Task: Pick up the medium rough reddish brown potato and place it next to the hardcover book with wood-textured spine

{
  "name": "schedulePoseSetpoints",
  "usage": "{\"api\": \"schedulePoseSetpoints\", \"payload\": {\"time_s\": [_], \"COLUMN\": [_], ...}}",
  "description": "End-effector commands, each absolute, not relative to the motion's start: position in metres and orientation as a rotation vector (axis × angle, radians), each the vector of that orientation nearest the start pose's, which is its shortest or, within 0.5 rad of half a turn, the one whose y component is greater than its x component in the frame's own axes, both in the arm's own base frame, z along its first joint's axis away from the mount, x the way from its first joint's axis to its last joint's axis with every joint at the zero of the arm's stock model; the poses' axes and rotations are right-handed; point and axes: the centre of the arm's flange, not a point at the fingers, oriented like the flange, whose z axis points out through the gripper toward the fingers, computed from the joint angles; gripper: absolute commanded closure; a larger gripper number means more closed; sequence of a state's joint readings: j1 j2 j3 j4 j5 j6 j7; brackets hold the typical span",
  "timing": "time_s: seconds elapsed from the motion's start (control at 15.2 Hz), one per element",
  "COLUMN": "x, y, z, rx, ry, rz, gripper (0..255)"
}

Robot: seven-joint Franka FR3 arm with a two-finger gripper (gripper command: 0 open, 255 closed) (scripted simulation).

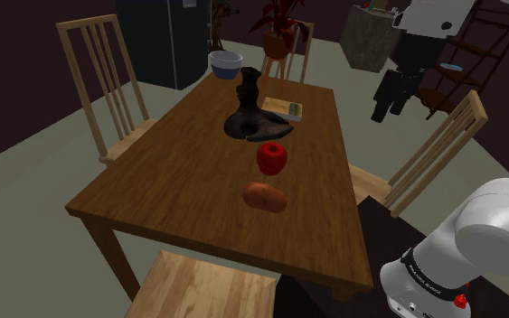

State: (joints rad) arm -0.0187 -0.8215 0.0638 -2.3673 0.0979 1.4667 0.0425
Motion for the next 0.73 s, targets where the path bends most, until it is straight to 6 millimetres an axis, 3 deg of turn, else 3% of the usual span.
{"api": "schedulePoseSetpoints", "payload": {"time_s": [0.0, 0.66], "x": [0.285, 0.366], "y": [0.030, 0.108], "z": [0.587, 0.509], "rx": [-3.091, -3.073], "ry": [0.020, -0.408], "rz": [0.126, 0.163], "gripper": [0, 0]}}
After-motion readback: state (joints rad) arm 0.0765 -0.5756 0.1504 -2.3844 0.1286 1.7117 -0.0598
